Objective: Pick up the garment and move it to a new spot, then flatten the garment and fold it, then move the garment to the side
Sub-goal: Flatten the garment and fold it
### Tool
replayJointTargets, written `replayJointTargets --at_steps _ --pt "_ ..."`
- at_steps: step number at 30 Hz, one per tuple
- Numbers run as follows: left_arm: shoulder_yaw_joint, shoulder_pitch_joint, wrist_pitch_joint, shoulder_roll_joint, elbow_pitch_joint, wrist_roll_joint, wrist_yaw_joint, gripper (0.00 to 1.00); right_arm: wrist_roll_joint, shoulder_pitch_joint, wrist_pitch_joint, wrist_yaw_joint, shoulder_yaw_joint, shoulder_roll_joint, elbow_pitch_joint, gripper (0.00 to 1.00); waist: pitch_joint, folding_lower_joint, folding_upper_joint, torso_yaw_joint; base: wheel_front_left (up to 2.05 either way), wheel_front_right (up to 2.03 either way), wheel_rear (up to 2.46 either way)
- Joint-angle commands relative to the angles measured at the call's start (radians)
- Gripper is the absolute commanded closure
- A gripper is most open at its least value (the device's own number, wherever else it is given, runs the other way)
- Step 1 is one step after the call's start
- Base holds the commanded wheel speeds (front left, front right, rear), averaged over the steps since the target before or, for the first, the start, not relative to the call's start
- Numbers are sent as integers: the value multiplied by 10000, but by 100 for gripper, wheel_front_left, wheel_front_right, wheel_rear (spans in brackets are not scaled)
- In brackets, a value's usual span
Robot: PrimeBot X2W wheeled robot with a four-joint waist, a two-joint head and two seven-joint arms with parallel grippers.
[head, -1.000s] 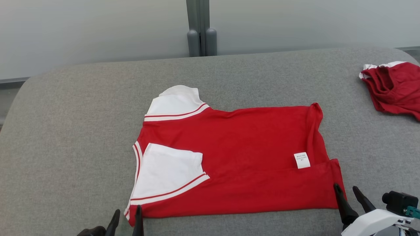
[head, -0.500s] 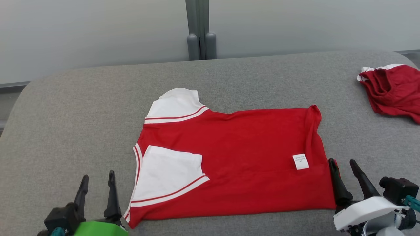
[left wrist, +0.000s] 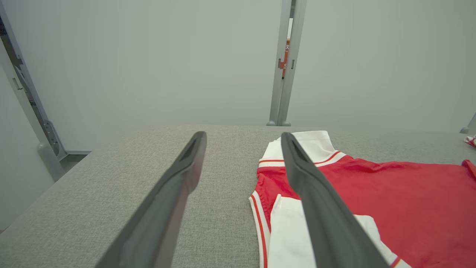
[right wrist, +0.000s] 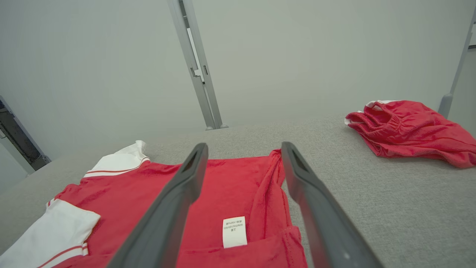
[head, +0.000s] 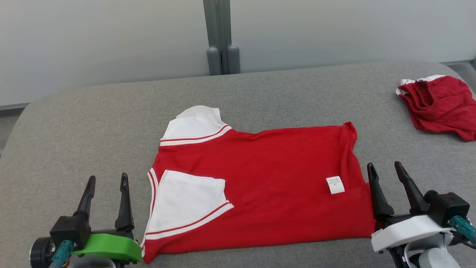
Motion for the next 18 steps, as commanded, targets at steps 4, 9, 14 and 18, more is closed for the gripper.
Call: replayJointTargets --at_steps 4,9,14,18 --pt "130 2 5 26 144 64 -159 0 -308 151 -43 -6 -157 106 -222 0 -41 0 0 -20 0 0 0" --pt "320 144 5 -3 279 27 -263 0 -527 266 -45 -6 -242 176 -355 0 -58 0 0 5 0 0 0" --pt "404 188 5 -57 384 78 -345 0 -684 362 -46 -7 -292 277 -411 0 -86 0 0 36 0 0 0" --pt "430 234 5 -101 469 94 -384 0 -748 396 -46 -7 -256 308 -363 0 -120 0 0 23 0 0 0"
